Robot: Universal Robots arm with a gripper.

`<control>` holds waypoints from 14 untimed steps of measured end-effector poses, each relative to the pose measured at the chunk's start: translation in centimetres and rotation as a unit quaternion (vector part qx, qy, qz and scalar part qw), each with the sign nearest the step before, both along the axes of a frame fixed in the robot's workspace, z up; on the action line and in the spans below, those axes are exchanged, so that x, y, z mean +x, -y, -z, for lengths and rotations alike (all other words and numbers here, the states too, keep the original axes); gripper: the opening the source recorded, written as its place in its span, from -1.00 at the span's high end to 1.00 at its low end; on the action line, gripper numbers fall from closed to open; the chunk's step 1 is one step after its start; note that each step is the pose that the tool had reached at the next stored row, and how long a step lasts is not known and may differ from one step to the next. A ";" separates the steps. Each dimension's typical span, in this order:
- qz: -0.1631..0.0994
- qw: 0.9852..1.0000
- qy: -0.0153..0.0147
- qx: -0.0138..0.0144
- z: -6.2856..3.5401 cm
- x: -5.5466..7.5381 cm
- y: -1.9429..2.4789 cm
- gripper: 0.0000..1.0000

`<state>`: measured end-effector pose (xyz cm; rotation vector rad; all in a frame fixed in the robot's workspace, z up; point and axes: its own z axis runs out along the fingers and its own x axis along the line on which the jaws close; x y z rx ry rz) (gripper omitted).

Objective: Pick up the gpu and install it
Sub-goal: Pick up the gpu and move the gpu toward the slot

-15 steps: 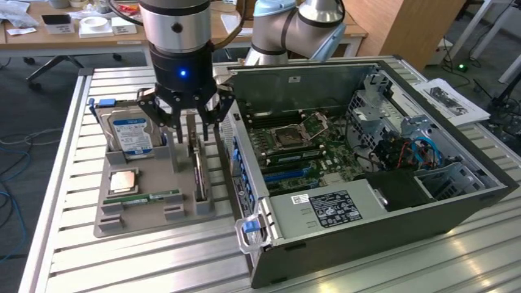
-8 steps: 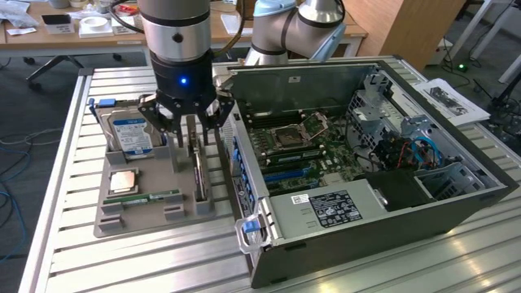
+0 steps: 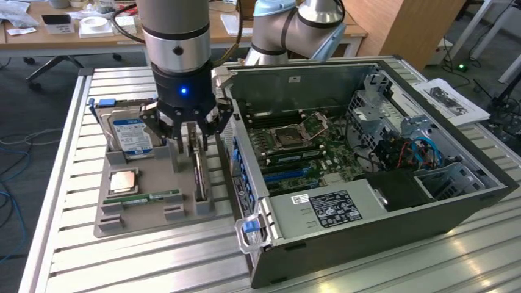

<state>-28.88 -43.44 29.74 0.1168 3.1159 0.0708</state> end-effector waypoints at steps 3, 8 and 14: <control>0.000 1.000 0.000 0.000 0.51 0.0 0.00 0.05; 0.000 1.000 0.000 0.000 0.61 0.0 0.00 0.05; 0.000 1.000 0.000 0.000 0.61 0.0 0.00 -0.09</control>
